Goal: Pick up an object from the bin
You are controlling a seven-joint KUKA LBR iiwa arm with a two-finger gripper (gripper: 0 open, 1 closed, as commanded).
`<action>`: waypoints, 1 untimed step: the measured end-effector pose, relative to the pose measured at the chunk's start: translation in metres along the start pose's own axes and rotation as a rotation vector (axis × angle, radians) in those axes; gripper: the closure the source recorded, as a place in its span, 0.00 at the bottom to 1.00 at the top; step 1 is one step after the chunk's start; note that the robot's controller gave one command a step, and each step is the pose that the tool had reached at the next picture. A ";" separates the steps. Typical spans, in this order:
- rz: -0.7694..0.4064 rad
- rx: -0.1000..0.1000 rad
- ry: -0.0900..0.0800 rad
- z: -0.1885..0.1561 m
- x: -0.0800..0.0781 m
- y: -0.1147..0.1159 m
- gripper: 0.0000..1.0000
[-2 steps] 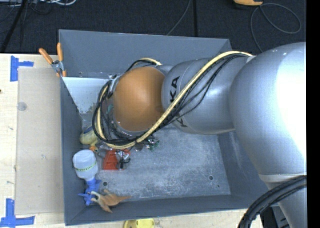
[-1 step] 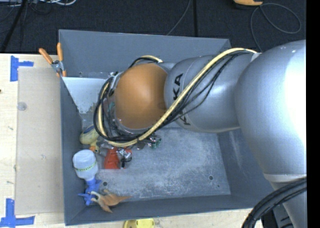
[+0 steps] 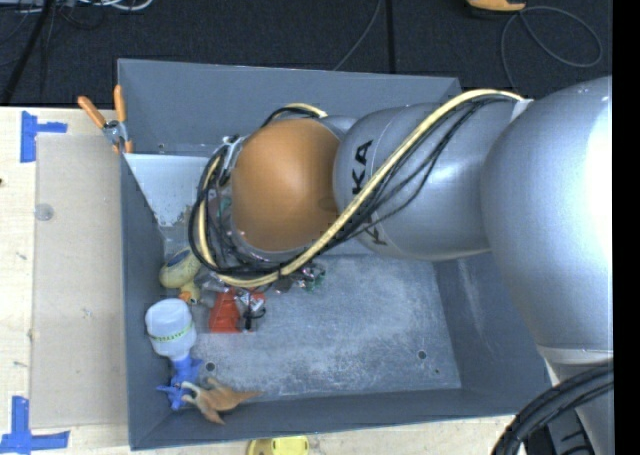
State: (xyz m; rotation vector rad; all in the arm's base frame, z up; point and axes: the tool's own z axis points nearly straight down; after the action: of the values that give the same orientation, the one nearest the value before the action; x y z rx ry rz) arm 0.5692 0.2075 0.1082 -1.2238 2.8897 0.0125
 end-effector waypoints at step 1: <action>0.000 0.001 -0.001 -0.011 0.000 0.000 1.00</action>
Offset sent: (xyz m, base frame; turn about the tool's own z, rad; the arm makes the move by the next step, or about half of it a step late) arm 0.0001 0.0000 0.0356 0.0000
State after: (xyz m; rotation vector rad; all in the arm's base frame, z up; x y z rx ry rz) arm 0.5696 0.2077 0.1188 -1.2234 2.8884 0.0120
